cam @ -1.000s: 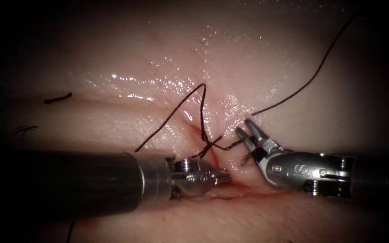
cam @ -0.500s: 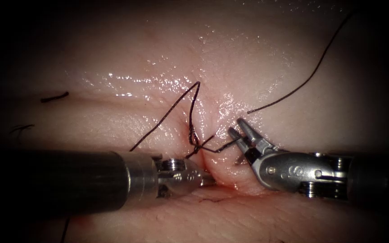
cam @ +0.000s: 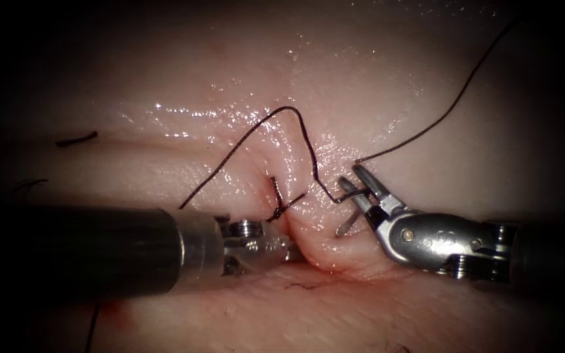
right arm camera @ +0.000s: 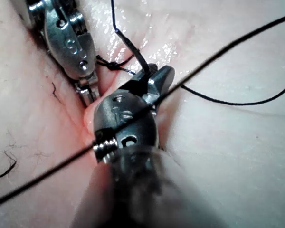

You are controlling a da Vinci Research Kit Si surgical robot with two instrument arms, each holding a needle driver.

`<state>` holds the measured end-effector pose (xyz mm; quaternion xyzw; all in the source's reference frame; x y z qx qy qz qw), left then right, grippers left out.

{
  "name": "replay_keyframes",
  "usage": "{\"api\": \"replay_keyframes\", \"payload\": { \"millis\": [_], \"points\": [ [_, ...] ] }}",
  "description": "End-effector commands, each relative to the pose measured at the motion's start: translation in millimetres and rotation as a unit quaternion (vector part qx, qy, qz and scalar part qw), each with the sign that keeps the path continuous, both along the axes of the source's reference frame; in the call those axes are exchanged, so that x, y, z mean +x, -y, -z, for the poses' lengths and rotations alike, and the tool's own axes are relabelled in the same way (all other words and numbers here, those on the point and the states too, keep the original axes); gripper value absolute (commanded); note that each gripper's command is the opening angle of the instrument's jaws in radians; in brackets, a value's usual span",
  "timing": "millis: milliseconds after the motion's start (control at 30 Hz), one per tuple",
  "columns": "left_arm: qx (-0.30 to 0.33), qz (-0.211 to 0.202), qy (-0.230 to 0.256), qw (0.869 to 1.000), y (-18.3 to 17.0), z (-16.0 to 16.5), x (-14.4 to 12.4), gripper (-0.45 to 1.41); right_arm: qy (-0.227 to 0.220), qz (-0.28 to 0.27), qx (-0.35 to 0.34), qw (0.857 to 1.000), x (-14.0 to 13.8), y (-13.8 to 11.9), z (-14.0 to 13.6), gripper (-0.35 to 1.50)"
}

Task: Wound Closure

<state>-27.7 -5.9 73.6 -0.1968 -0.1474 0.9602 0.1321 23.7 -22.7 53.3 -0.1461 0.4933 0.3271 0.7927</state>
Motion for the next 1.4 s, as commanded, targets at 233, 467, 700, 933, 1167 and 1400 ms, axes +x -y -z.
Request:
{"api": "replay_keyframes", "payload": {
  "millis": [233,467,700,933,1167,1400],
  "points": [
    [0.008,0.001,0.004,1.0,-0.1,1.2,-0.4,-0.45,-0.018,-0.028,0.059,0.998,0.7,1.0,-2.8,-0.35],
    [-0.002,0.014,0.005,1.0,-1.5,4.9,1.1,-0.45,-0.047,-0.05,0.107,0.992,1.3,1.2,-2.8,-0.35],
    [-0.009,0.01,0.002,1.0,-1.7,5.2,3.2,-0.45,-0.088,-0.081,0.198,0.973,3.3,1.7,-2.3,-0.35],
    [-0.011,0.01,0.001,1.0,-1.5,5.0,3.3,-0.45,-0.123,-0.1,0.251,0.955,4.6,2.2,-2.4,-0.35],
    [-0.012,0.015,-0.001,1.0,-0.9,4.5,2.3,-0.45,-0.147,-0.106,0.277,0.943,5.2,2.5,-2.3,-0.35],
    [-0.009,0.015,0.002,1.0,-0.7,4.3,1.9,-0.45,-0.168,-0.107,0.301,0.933,5.7,2.9,-2.0,-0.35]
  ]
}}
